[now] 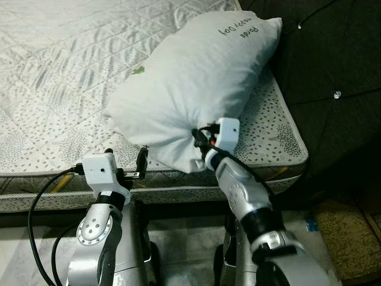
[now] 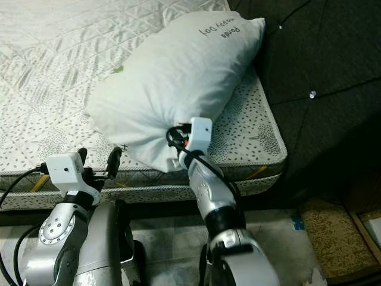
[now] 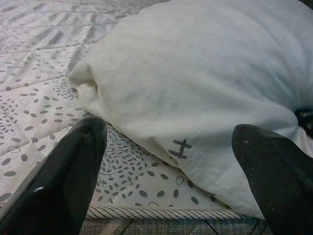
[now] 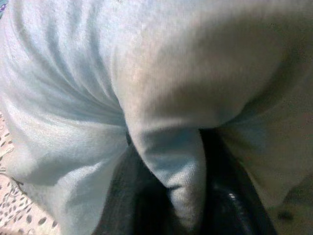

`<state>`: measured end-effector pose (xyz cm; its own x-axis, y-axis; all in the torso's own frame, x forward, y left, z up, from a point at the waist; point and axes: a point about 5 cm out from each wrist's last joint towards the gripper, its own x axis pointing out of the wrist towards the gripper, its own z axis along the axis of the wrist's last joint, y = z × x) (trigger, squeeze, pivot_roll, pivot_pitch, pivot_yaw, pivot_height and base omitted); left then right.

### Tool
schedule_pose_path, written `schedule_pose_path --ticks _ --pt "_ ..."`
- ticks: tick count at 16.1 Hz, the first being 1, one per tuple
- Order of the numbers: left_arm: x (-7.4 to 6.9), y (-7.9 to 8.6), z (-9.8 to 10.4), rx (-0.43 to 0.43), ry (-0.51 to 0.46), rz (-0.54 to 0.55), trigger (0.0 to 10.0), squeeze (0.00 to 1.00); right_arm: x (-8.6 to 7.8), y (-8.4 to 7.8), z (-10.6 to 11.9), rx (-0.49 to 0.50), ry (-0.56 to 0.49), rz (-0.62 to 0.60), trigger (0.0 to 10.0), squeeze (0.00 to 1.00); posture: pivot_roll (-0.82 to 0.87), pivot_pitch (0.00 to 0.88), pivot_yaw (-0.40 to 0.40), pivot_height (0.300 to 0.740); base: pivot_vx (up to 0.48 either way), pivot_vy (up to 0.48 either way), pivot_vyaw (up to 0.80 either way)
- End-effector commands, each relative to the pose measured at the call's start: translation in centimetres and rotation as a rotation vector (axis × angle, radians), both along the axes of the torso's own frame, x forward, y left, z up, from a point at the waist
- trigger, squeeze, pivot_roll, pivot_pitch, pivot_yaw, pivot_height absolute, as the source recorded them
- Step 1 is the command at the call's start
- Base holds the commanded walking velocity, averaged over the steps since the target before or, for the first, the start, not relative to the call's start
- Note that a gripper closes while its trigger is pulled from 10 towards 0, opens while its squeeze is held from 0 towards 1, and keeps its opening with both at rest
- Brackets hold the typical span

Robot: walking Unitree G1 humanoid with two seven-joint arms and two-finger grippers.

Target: Clean up the room

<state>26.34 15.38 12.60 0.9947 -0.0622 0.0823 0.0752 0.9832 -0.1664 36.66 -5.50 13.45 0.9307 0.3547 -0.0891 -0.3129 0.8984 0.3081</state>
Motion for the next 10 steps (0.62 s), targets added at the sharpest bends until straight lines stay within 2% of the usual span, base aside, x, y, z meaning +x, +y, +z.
schedule_pose_path --ticks 1,3,6,8,10 --pt "-0.2 0.3 -0.4 0.009 0.018 0.005 10.0 0.0 1.0 -1.2 1.4 -0.021 -0.063 -0.041 0.0 0.0 0.14 0.193 -0.036 0.522 0.0 0.0 0.0" --pt "-0.1 0.2 -0.3 0.01 0.016 0.005 10.0 0.0 2.0 -2.4 3.0 -0.033 -0.106 -0.083 0.0 0.0 0.14 0.189 -0.038 0.522 0.0 0.0 0.0" --pt "-0.2 0.2 -0.4 0.006 0.016 0.012 10.0 0.0 3.9 -4.2 7.0 -0.093 -0.226 -0.142 0.0 0.0 0.14 0.181 -0.041 0.522 0.0 0.0 0.0" --pt "-0.1 0.4 -0.3 0.01 0.011 0.021 10.0 0.0 5.0 -6.9 9.8 -0.177 -0.303 -0.199 0.0 0.0 0.14 0.176 -0.043 0.522 0.0 0.0 0.0" --pt "-0.1 0.8 -0.4 0.012 0.01 0.046 10.0 0.0 5.2 -9.1 10.8 -0.231 -0.331 -0.244 0.0 0.0 0.15 0.17 -0.053 0.522 0.0 0.0 0.0"
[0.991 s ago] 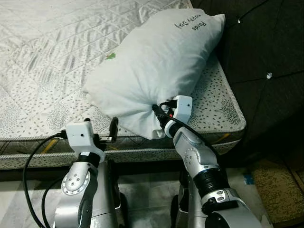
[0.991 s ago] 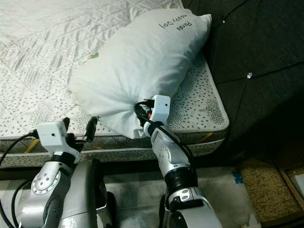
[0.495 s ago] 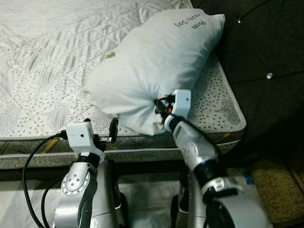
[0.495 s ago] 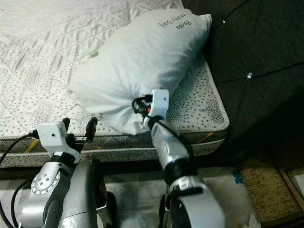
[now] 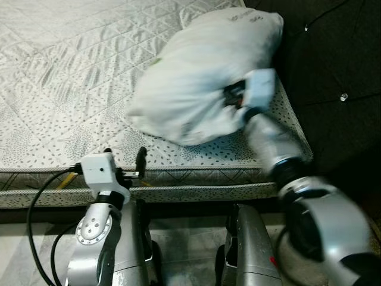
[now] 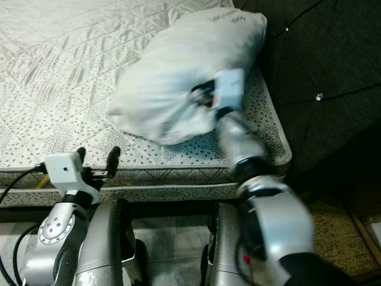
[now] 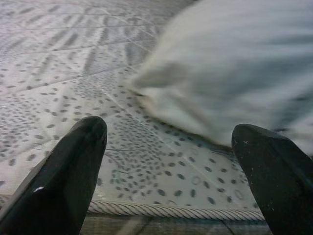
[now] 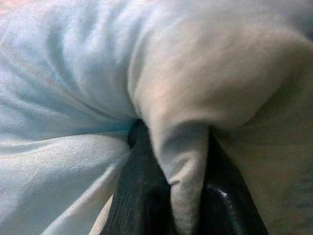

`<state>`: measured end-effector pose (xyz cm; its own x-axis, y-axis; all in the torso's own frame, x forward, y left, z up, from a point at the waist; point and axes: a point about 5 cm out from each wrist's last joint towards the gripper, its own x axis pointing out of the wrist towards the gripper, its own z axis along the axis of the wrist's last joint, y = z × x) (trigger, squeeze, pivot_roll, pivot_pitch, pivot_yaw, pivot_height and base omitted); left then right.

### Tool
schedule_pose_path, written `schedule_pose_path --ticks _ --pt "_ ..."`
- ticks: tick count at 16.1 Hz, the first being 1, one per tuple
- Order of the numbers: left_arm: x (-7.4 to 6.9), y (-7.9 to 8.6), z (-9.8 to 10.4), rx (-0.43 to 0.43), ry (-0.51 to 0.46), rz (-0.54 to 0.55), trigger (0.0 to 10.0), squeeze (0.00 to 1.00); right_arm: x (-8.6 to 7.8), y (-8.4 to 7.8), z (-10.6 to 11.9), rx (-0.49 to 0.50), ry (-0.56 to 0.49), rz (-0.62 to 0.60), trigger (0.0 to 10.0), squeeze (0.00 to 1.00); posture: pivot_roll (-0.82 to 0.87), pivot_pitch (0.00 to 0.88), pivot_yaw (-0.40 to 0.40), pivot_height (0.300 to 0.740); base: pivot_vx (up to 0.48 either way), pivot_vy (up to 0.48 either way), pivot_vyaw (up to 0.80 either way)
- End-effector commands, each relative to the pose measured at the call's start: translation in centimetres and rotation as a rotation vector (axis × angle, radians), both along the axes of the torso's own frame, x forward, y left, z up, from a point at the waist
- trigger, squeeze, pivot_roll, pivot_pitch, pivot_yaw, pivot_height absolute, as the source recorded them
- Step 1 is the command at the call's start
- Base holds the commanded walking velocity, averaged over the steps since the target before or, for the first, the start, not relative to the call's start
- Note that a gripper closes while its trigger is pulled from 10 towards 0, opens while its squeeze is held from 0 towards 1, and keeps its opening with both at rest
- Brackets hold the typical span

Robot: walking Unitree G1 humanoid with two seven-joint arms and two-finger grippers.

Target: Clean up the room

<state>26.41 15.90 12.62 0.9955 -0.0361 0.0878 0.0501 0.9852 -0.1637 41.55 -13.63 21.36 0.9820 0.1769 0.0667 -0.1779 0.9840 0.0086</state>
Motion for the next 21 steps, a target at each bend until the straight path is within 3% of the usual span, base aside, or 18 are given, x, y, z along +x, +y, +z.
schedule_pose_path --ticks 1,3,8,11,14,16,17,21 --pt "-0.2 0.5 -0.5 0.01 0.018 0.028 10.0 0.0 0.4 -2.9 3.2 -0.004 -0.113 -0.108 0.0 0.0 0.15 0.17 -0.053 0.522 0.0 0.0 0.0" --pt "-0.3 0.2 -0.7 0.005 0.026 0.018 10.0 0.0 0.3 -6.6 4.5 -0.067 -0.128 -0.208 0.0 0.0 0.13 0.177 -0.043 0.522 0.0 0.0 0.0" --pt "0.2 0.1 -0.4 0.011 0.018 0.003 10.0 0.0 -0.1 -10.0 7.2 -0.26 -0.169 -0.293 0.0 0.0 0.13 0.177 -0.028 0.522 0.0 0.0 0.0" --pt "-0.1 0.1 -0.7 0.009 0.025 0.005 10.0 0.0 -0.3 -10.6 7.1 -0.291 -0.159 -0.295 0.0 0.0 0.13 0.183 -0.028 0.522 0.0 0.0 0.0" --pt "-0.2 0.1 -0.7 0.007 0.024 0.007 10.0 0.0 -0.4 -10.1 5.0 -0.23 -0.131 -0.257 0.0 0.0 0.13 0.185 -0.035 0.522 0.0 0.0 0.0" --pt "-0.3 0.3 -0.7 0.006 0.026 0.016 10.0 0.0 -1.0 -10.4 2.0 -0.145 -0.099 -0.275 0.0 0.0 0.14 0.188 -0.027 0.522 0.0 0.0 0.0" --pt "-0.3 0.0 -0.7 0.005 0.028 0.006 10.0 0.0 -2.0 -10.9 -0.8 -0.108 -0.083 -0.306 0.0 0.0 0.13 0.192 -0.017 0.522 0.0 0.0 0.0" --pt "0.0 0.1 -0.6 0.016 0.033 -0.022 10.0 0.0 -3.9 -11.5 -3.4 -0.026 -0.109 -0.384 0.0 0.0 0.11 0.196 0.013 0.522 0.0 0.0 0.0"
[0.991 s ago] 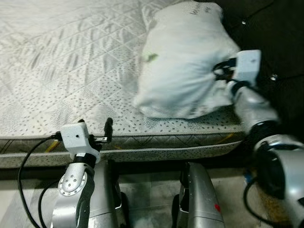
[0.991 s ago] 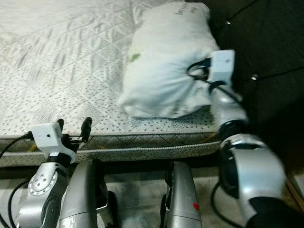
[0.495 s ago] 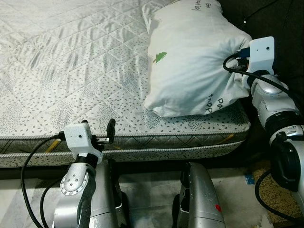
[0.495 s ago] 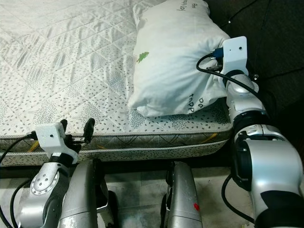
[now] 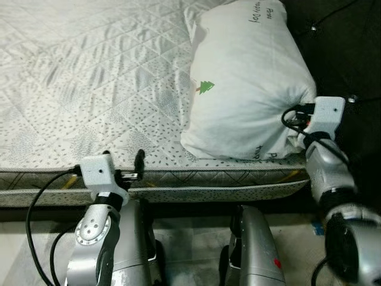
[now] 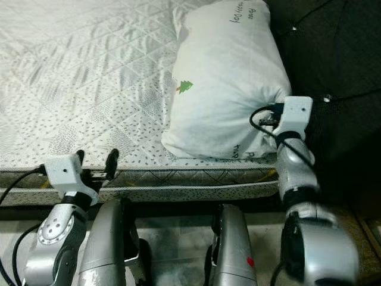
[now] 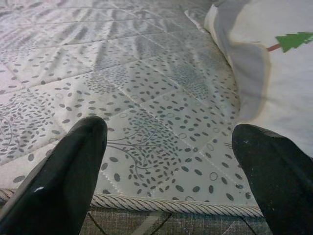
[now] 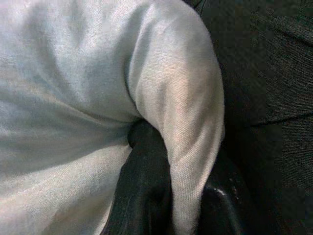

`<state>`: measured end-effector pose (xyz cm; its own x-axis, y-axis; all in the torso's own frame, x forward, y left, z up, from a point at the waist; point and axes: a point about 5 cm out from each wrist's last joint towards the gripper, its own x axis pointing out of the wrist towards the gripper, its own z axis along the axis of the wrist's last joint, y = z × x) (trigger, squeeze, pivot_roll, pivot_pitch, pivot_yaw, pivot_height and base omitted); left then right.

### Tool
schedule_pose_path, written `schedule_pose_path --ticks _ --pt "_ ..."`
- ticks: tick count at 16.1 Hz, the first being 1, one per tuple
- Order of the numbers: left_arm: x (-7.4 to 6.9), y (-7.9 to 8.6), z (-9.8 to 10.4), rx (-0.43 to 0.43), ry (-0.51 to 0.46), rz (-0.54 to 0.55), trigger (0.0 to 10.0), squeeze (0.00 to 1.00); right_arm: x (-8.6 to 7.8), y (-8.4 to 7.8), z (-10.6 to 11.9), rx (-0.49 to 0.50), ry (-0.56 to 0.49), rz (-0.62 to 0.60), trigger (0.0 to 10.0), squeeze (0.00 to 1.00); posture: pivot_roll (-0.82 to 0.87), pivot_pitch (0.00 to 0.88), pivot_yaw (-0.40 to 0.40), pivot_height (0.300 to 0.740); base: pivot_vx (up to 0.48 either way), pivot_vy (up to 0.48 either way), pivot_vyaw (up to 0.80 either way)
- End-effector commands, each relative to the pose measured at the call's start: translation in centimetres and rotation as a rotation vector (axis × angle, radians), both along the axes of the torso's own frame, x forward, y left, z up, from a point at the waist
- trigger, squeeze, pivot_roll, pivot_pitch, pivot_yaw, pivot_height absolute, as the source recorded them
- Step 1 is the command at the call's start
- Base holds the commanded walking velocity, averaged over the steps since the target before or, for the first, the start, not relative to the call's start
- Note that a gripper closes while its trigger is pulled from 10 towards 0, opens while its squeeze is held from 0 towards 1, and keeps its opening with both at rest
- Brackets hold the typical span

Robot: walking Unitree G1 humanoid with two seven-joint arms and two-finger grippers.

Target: Clean up the room

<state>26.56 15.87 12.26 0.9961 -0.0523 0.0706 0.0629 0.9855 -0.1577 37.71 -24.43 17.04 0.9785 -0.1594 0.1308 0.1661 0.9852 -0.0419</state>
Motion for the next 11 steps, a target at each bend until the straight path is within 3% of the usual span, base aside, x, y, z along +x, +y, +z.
schedule_pose_path --ticks 1,3,6,11 --pt "0.0 0.1 -0.2 0.01 0.013 -0.01 10.0 0.0 -0.6 -0.6 0.6 0.04 -0.056 -0.054 0.0 0.0 0.11 0.196 0.015 0.522 0.0 0.0 0.0" --pt "0.1 0.2 0.0 0.011 0.01 -0.012 10.0 0.0 -1.9 0.5 0.5 0.037 -0.088 -0.061 0.0 0.0 0.11 0.194 0.018 0.522 0.0 0.0 0.0" --pt "0.0 -0.1 -0.2 0.011 0.015 -0.026 10.0 0.0 -5.6 4.0 -0.3 0.089 -0.085 -0.012 0.0 0.0 0.1 0.194 0.025 0.522 0.0 0.0 0.0" --pt "0.2 -0.1 -0.2 0.014 0.017 -0.035 10.0 0.0 -7.8 5.9 -1.5 0.097 0.003 0.053 0.0 0.0 0.1 0.192 0.03 0.522 0.0 0.0 0.0"
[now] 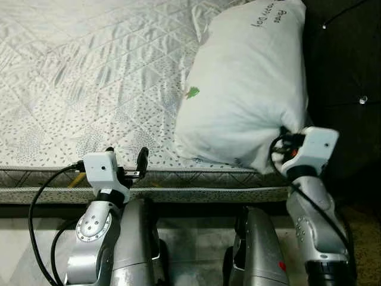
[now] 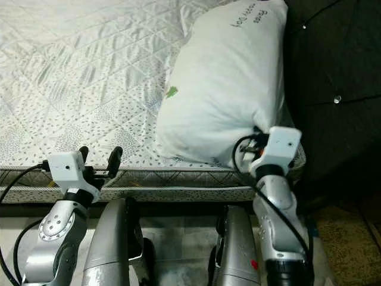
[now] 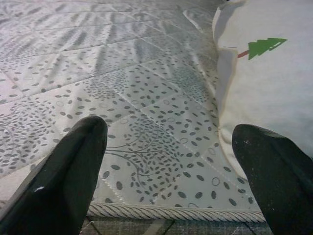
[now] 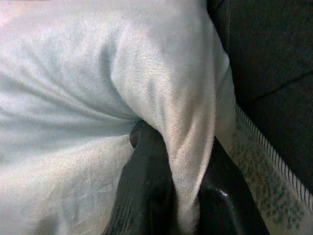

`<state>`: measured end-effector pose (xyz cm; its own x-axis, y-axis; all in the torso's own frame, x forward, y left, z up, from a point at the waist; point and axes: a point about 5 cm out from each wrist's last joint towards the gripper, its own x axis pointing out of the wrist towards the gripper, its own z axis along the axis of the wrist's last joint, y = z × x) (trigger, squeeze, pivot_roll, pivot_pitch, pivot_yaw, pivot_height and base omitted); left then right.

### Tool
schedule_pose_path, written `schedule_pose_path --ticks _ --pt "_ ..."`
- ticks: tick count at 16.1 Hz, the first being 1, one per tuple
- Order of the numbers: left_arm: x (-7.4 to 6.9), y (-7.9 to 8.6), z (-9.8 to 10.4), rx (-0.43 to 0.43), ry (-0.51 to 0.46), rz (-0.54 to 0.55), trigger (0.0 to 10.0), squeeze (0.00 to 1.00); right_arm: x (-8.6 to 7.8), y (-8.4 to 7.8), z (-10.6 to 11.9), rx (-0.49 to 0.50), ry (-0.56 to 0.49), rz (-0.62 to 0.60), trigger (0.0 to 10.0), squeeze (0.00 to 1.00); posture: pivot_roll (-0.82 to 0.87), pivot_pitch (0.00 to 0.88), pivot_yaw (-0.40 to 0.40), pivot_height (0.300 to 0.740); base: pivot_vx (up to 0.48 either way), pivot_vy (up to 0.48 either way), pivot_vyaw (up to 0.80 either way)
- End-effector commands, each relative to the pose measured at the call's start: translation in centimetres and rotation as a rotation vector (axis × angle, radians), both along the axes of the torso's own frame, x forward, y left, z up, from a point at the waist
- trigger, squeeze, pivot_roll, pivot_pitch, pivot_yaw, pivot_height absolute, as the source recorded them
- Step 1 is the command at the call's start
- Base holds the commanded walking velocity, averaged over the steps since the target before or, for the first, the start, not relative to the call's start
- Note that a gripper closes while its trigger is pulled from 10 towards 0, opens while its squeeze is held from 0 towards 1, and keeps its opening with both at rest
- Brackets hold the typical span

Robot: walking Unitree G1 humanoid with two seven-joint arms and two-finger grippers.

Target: Clean up the room

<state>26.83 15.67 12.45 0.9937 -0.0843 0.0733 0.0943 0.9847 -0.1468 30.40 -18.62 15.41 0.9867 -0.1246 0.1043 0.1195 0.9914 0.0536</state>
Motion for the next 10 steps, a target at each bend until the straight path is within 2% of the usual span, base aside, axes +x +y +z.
schedule_pose_path --ticks 1,3,6,7,8,9,10 --pt "0.0 0.0 -0.3 0.003 0.019 -0.006 10.0 0.0 0.0 0.2 0.2 0.001 -0.003 0.016 0.0 0.0 0.1 0.192 0.03 0.522 0.0 0.0 0.0" --pt "0.1 -0.1 -0.2 0.003 0.014 -0.008 10.0 0.0 2.4 -0.5 1.0 -0.058 0.007 0.059 0.0 0.0 0.1 0.186 0.028 0.522 0.0 0.0 0.0" --pt "0.0 0.3 -0.2 0.003 0.011 0.007 10.0 0.0 4.7 -2.7 3.0 -0.122 0.003 0.074 0.0 0.0 0.11 0.181 0.016 0.522 0.0 0.0 0.0" --pt "-0.1 0.4 -0.3 0.003 0.012 0.011 10.0 0.0 6.0 -4.3 4.6 -0.176 -0.009 0.056 0.0 0.0 0.11 0.181 0.014 0.522 0.0 0.0 0.0" --pt "-0.1 0.2 -0.3 0.002 0.011 0.012 10.0 0.0 6.6 -5.8 5.8 -0.185 -0.032 0.001 0.0 0.0 0.11 0.178 0.006 0.522 0.0 0.0 0.0" --pt "-0.2 0.1 -0.3 -0.001 0.009 0.014 10.0 0.0 7.2 -8.1 7.8 -0.197 -0.06 -0.082 0.0 0.0 0.12 0.176 0.004 0.522 0.0 0.0 0.0" --pt "-0.2 0.2 -0.2 -0.002 0.008 0.018 10.0 0.0 7.3 -9.3 8.8 -0.205 -0.07 -0.126 0.0 0.0 0.12 0.175 0.004 0.522 0.0 0.0 0.0"
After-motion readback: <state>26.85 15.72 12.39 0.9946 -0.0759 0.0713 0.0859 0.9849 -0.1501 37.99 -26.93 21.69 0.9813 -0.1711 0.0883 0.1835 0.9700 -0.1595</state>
